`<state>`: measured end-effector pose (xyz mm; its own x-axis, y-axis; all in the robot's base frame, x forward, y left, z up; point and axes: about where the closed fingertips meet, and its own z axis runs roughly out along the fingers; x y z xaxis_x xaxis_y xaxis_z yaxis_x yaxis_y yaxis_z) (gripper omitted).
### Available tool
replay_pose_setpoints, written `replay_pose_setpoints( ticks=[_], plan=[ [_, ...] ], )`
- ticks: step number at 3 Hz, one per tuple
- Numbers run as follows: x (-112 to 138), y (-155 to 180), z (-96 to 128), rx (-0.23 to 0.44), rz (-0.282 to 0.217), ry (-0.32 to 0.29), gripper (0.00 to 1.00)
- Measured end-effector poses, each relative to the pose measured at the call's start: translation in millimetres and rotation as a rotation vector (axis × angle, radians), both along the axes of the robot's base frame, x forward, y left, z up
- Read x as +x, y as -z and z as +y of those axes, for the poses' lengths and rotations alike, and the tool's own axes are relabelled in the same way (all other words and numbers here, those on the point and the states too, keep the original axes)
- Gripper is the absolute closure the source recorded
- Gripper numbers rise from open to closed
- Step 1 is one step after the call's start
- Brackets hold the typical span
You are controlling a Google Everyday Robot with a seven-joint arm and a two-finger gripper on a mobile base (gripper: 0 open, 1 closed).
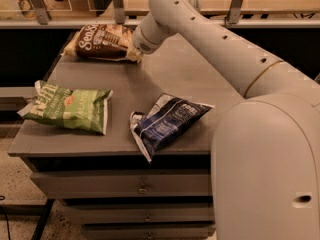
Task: Move brown chip bag near blue chip bag
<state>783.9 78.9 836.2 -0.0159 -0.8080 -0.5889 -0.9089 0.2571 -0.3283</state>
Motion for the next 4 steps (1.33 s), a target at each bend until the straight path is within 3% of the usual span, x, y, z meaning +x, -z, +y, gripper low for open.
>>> replay_pose_setpoints(
  ticks=[1,2,3,4],
  plan=[
    [4,-14,-13,0.099,0.017,0.007,1.00],
    [7,-39,-47,0.176,0.033,0.046,1.00],
    [3,-62,-88,0.201,0.033,0.107,1.00],
    [-8,-77,-129,0.184,0.030,0.191,1.00]
  ],
)
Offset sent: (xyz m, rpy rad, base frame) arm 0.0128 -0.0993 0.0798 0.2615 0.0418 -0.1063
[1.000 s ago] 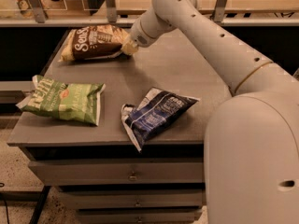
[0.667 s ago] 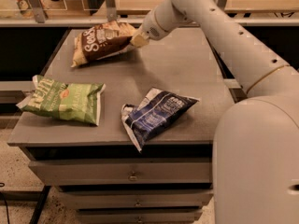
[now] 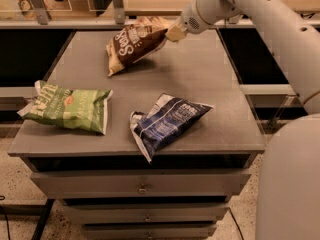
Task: Move brown chip bag near blue chip bag
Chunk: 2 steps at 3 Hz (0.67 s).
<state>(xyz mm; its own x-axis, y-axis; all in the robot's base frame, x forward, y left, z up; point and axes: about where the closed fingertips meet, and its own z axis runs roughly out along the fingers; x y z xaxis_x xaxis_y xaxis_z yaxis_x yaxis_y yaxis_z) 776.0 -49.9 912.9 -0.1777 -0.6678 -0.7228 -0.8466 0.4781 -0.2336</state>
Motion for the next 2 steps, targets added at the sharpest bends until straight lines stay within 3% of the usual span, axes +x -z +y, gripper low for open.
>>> replay_pose_setpoints(
  ticks=[2],
  plan=[
    [-46,0,-61,-0.040,0.031,0.144,1.00]
  ],
)
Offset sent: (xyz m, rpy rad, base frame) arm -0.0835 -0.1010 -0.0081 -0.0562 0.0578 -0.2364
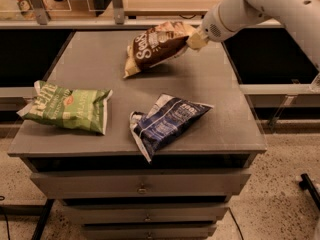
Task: Move brown chip bag near blue chip bag
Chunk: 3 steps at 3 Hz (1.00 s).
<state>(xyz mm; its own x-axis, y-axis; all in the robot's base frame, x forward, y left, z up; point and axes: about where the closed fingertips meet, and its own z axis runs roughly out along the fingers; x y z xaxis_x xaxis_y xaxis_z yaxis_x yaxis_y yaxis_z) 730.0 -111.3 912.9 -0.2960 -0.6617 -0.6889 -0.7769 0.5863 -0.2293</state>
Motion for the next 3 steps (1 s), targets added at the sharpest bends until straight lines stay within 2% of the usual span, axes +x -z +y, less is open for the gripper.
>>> replay_pose_setpoints(
  ticks=[2,3],
  plan=[
    [-51,6,-35,-0.006,0.017,0.096,1.00],
    [-72,1,-45,-0.013,0.016,0.125,1.00]
  ],
)
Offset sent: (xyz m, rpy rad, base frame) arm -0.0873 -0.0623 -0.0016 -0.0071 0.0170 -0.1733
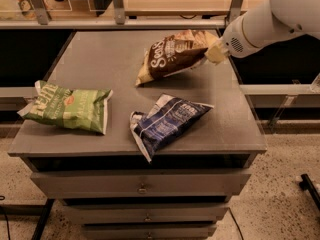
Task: Move brown chip bag near blue chip bag
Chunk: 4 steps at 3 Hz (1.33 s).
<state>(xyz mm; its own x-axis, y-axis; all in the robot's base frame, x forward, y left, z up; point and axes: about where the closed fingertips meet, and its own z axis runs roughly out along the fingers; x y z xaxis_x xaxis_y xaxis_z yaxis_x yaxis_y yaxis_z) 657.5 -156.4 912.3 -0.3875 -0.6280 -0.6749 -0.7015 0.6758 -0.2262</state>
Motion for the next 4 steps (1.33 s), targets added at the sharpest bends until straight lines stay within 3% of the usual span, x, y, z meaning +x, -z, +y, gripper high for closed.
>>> replay_pose_setpoints(
  ticks=[2,3,4],
  plan=[
    [-30,-4,2,-0.002,-0.002,-0.006,1.00],
    [-36,-8,12,-0.006,-0.017,-0.029,0.84],
    [-36,-8,13,-0.007,-0.018,-0.031,0.60]
  ],
)
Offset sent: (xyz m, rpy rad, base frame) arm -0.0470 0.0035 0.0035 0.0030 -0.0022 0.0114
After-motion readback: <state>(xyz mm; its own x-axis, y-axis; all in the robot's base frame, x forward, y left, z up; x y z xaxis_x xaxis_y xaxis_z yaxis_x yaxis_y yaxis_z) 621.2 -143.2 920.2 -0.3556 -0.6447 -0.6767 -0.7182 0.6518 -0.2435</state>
